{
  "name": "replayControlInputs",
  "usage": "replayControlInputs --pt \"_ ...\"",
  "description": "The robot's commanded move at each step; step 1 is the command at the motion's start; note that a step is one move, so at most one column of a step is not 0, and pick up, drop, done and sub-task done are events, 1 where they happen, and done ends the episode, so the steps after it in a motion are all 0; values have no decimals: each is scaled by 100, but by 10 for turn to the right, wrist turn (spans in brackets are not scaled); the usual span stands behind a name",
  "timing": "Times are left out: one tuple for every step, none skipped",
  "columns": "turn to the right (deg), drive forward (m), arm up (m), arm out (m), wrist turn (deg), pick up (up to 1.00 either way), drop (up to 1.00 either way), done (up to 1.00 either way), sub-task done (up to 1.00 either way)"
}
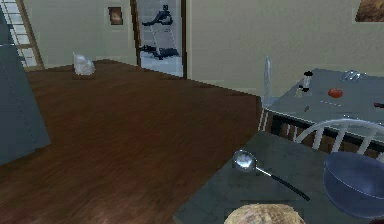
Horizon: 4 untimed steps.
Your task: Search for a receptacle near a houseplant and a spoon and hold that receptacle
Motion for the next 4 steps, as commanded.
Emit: replayControlInputs --pt "0 0 0 0 330 0 0 0 0" --pt "0 0 -14 0 0 0 0 0 0" --pt "0 0 0 0 0 100 0 0 0" --pt "0 0 10 0 0 0 0 0 0"
